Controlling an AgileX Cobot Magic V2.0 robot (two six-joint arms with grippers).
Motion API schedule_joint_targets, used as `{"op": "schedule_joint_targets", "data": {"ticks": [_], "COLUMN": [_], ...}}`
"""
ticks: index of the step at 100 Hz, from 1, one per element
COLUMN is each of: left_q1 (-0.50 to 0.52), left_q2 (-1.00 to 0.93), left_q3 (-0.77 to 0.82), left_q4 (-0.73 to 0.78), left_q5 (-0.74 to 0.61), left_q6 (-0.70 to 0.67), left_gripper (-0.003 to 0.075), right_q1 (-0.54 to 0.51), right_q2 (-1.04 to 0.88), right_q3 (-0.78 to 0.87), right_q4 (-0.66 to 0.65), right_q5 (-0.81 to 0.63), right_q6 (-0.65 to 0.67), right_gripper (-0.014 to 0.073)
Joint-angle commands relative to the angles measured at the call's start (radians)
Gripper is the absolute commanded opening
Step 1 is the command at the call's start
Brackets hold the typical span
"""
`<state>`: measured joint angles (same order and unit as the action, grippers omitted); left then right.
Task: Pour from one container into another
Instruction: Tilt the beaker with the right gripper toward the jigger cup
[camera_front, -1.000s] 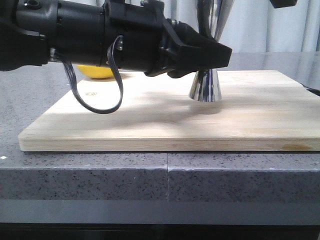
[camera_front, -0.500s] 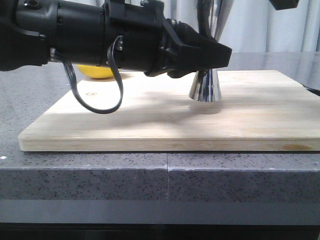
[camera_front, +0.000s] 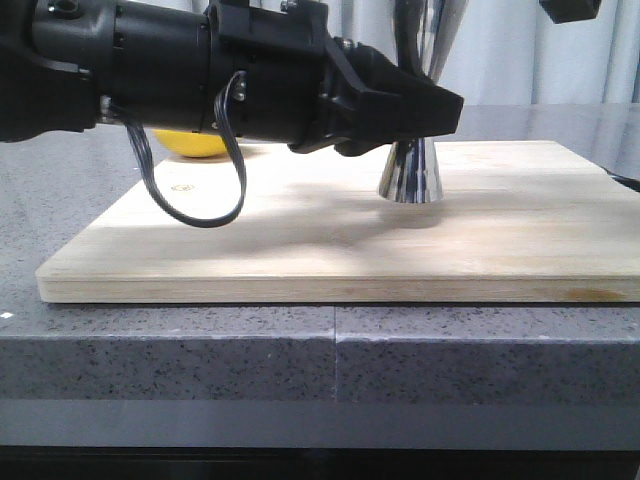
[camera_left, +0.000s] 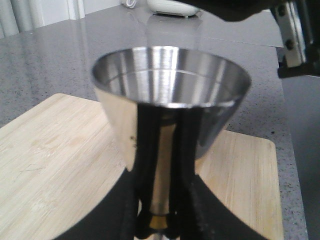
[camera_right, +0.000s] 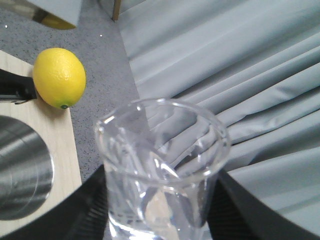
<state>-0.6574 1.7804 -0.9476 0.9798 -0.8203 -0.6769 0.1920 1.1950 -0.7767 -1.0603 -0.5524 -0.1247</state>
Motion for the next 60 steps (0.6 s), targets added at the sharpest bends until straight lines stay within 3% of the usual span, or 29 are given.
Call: {"op": "schedule_joint_targets", "data": {"ticks": [1, 60], "left_q1": [0.002, 0.002], "left_q2": [-0.056, -0.056], "left_q3": [-0.026, -0.026], "left_q4": [-0.04, -0.04], "left_q5": [-0.076, -0.076], "left_q6": [-0.007, -0.007], "left_gripper": [-0.0021, -0.0021], "right_q1": [-0.001, -0.001], "right_q2": [-0.031, -0.031], "right_q3": [-0.037, -0.037], "right_q4": [0.032, 0.032], "right_q5": [-0.042, -0.029], "right_q6": [-0.011, -0.056], "right_gripper": [0.0346, 0.0346]}}
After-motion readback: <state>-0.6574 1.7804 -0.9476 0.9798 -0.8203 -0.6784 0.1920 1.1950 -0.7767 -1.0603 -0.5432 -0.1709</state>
